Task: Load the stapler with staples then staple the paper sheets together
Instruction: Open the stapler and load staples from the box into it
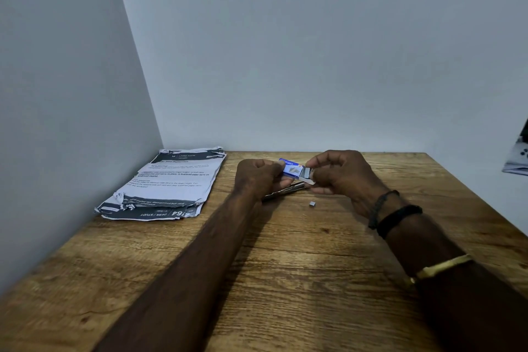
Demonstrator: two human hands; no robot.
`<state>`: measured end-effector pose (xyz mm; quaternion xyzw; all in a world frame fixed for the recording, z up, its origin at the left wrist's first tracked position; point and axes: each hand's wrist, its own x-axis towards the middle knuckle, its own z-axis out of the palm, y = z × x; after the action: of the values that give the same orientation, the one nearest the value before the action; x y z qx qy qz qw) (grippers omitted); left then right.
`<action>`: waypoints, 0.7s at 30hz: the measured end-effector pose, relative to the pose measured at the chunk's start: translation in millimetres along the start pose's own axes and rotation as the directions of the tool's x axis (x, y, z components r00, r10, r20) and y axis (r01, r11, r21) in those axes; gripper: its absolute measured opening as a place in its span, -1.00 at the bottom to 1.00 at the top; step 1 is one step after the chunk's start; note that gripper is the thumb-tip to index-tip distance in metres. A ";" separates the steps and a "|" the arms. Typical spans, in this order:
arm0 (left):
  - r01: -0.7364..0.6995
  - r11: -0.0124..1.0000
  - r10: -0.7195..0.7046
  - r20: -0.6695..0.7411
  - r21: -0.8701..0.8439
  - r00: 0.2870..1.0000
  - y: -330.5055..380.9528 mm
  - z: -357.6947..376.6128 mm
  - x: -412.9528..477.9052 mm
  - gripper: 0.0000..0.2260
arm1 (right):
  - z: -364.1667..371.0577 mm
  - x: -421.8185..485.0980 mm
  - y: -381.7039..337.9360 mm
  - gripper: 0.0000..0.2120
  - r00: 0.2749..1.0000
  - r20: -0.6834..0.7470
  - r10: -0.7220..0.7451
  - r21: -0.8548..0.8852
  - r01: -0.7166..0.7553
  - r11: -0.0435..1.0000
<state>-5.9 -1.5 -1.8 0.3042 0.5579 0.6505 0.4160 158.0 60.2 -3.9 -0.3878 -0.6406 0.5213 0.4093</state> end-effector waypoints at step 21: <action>0.006 1.000 -0.006 -0.005 0.012 1.000 0.3 0.1 0.1 -0.90 | -3.2 -0.7 -8.2 -0.93 0.985 0.002 -0.172 -0.267 0.166 0.949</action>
<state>-6.0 -1.3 -1.5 0.3033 0.5638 0.6467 0.4147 160.6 59.4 4.5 -0.3884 -0.7313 0.3894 0.4034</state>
